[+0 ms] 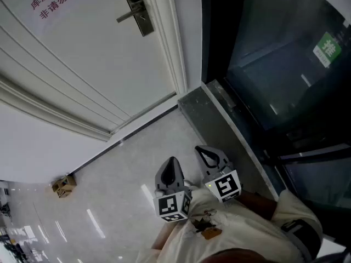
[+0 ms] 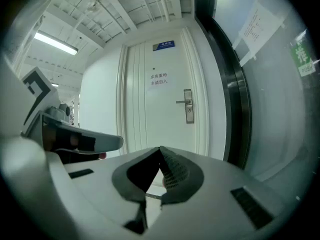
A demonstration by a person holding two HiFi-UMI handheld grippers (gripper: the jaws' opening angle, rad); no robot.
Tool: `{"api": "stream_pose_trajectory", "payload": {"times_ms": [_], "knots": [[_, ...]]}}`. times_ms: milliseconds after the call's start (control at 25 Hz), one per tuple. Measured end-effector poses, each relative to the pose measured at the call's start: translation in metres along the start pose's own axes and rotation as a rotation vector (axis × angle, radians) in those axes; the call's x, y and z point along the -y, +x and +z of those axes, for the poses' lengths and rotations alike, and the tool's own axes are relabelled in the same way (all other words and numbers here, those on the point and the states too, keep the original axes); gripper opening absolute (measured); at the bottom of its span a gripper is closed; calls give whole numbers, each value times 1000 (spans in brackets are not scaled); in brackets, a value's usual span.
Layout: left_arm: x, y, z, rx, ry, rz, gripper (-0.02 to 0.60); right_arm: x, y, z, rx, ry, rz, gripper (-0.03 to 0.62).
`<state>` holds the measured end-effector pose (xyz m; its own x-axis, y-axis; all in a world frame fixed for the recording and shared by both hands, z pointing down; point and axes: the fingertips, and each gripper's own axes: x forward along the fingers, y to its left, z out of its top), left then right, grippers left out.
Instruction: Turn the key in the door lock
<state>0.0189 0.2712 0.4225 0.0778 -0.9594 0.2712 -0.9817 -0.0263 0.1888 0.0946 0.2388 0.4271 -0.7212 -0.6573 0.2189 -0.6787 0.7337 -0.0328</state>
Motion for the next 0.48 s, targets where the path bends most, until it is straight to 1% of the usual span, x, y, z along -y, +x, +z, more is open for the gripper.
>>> {"api": "stream_pose_trajectory", "payload": {"times_ms": [120,280,400,480], "knots": [[6,13,-4,-2,3,15,6,13,8,-1,33,-32,16,6],[20,24,-15,8,-2,43,6,38,9,-9,38,-42,28,6],[17,35,-17,-2,-6,50,6,47,19,-16,6,1,37,6],[10,45,-15,-4,-17,56,6,47,33,-17,-3,41,76,11]]}}
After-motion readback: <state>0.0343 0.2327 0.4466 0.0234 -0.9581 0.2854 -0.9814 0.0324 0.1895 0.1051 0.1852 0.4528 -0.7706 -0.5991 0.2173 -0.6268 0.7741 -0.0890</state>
